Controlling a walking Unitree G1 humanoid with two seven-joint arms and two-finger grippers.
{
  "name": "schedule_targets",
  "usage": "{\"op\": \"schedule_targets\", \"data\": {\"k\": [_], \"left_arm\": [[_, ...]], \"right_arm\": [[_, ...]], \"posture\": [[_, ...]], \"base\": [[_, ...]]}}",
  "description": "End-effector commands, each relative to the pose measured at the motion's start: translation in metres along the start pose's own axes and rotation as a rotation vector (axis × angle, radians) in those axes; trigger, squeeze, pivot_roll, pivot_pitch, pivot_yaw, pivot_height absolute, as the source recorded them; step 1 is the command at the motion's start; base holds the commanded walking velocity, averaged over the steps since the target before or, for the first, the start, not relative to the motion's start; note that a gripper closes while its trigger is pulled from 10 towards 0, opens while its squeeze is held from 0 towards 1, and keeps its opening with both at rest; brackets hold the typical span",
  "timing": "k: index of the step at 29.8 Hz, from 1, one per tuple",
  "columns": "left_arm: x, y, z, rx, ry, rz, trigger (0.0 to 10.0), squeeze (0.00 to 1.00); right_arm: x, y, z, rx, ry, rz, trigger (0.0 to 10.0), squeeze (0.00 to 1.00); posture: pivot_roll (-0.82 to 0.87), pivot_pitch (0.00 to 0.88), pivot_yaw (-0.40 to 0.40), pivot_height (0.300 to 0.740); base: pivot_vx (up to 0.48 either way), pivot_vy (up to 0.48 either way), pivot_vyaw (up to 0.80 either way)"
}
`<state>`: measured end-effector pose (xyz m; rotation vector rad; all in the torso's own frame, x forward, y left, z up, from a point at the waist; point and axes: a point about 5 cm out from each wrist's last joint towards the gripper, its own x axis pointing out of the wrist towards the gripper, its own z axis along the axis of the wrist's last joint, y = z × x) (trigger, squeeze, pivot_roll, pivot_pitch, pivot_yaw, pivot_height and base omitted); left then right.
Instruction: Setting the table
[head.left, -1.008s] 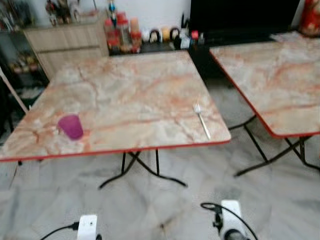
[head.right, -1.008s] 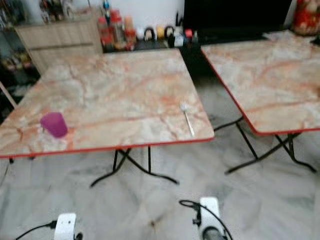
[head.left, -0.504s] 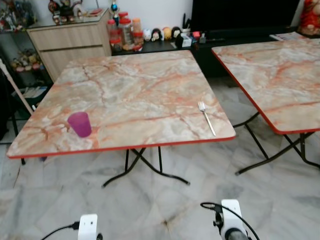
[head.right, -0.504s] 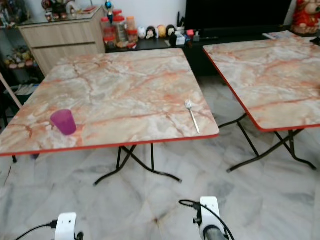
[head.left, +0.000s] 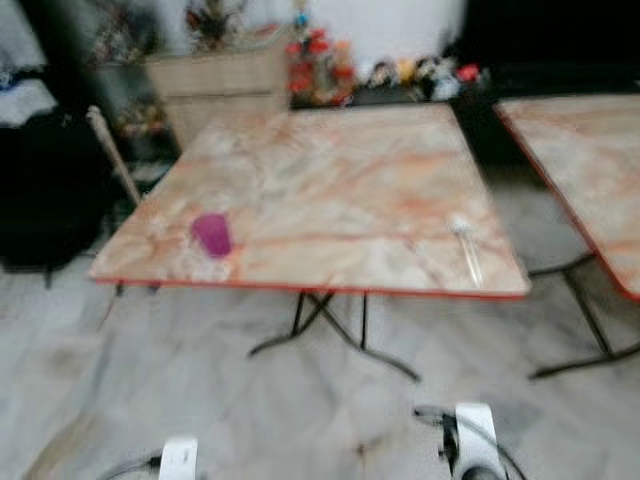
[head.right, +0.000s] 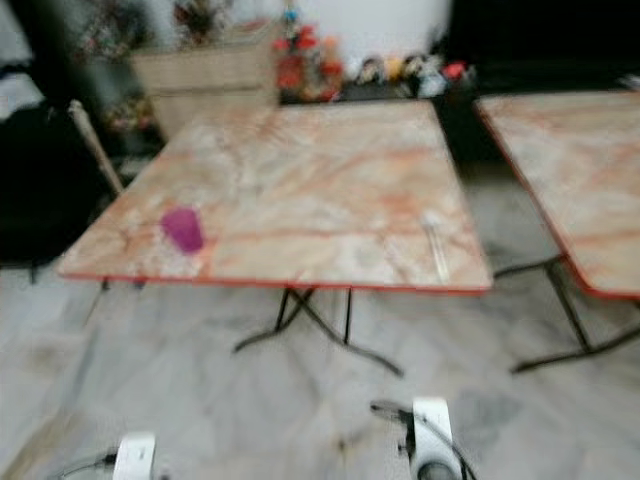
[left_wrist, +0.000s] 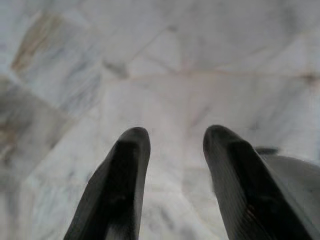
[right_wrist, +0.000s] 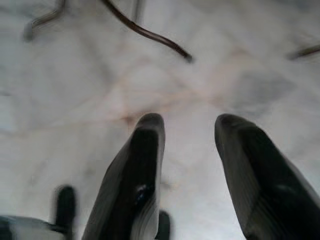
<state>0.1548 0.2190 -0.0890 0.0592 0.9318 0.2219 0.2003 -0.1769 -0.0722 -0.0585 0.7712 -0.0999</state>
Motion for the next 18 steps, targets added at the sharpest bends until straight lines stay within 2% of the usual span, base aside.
{"op": "schedule_targets", "data": {"k": [1,9,13,18], "left_arm": [[0.003,-0.005,0.013,-0.003,-0.034,-0.014,10.0,0.0],[0.003,-0.005,0.015,-0.005,-0.042,-0.017,10.0,0.0],[0.003,-0.008,0.015,-0.009,-0.047,-0.026,10.0,0.0],[0.003,-0.01,0.014,-0.007,-0.042,-0.031,10.0,0.0]], "right_arm": [[-0.001,-0.01,-0.004,0.01,0.005,-0.03,10.0,0.0],[0.0,-0.008,0.003,0.009,-0.034,-0.029,10.0,0.0],[0.001,-0.007,0.018,-0.049,-0.131,-0.006,10.0,0.0],[0.0,-0.007,0.023,-0.072,-0.192,0.015,10.0,0.0]], "posture": [[0.04,0.021,0.096,0.74],[0.04,0.022,0.097,0.74],[0.03,0.029,0.092,0.74],[0.02,0.033,0.091,0.74]], "base": [[0.39,0.0,0.0],[0.357,0.0,0.0],[0.0,0.0,0.0],[0.0,0.0,0.0]]}}
